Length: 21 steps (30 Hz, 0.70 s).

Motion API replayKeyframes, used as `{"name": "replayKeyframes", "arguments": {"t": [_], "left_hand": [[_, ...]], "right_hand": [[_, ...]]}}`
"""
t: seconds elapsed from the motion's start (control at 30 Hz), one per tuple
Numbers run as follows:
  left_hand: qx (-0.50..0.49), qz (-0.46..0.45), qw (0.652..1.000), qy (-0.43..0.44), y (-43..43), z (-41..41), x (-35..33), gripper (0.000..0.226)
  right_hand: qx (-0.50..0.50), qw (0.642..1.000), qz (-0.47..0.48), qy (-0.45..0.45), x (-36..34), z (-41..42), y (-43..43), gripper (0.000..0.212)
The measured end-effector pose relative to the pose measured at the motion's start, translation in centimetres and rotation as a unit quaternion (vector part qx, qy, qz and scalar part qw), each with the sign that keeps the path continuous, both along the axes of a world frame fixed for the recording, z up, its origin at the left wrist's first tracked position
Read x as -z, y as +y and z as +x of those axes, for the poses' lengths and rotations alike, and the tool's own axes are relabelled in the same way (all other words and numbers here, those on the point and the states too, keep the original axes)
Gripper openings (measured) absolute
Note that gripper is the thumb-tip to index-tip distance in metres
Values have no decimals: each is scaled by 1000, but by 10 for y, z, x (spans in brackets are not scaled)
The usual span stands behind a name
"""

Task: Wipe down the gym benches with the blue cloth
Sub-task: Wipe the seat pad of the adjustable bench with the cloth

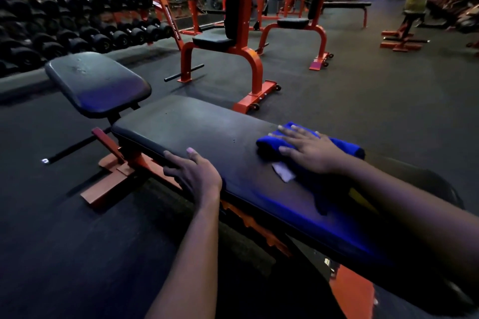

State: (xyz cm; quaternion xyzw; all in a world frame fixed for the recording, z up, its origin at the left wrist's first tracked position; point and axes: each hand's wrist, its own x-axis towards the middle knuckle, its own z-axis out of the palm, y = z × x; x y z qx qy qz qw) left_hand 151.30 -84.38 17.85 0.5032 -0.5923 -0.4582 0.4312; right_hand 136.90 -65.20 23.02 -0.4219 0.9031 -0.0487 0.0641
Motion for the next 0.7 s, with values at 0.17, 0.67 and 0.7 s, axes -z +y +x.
{"name": "replayKeyframes", "arguments": {"t": [0.17,0.67,0.7], "left_hand": [[2,6,1000,9,1,1,-2,59],[-7,-3,1000,27,-3,-3,2,57],[-8,-5,1000,29,-2,-3,1,57]], "right_hand": [[63,998,19,8,1,-15,-79,53],[38,999,17,1,3,-29,-112,54],[14,1000,19,9,5,-20,-114,54]]}}
